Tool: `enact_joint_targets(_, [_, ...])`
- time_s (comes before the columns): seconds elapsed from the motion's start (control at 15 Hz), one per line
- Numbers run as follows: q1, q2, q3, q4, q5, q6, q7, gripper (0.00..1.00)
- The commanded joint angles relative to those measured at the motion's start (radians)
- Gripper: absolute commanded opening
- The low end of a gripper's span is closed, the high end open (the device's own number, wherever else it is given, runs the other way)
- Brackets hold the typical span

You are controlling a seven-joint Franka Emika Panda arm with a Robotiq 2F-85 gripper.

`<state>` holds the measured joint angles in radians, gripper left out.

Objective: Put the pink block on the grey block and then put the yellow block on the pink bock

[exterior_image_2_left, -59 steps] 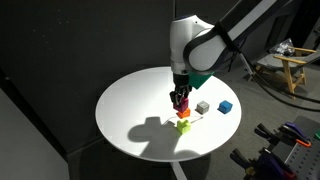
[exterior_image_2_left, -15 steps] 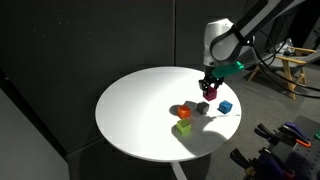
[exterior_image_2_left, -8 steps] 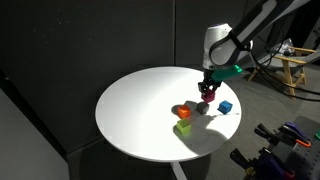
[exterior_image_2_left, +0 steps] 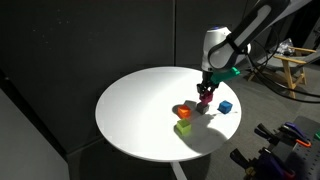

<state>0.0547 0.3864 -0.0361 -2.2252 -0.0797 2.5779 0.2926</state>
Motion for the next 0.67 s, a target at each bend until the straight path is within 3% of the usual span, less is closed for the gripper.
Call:
enact_joint_targets(0.0, [-0.014, 0.025, 0.001, 0.026, 0.036, 0.015, -0.046, 0.30])
enact_joint_targets(0.6, [-0.020, 0.052, -0.001, 0.039, 0.058, 0.018, -0.061, 0.30])
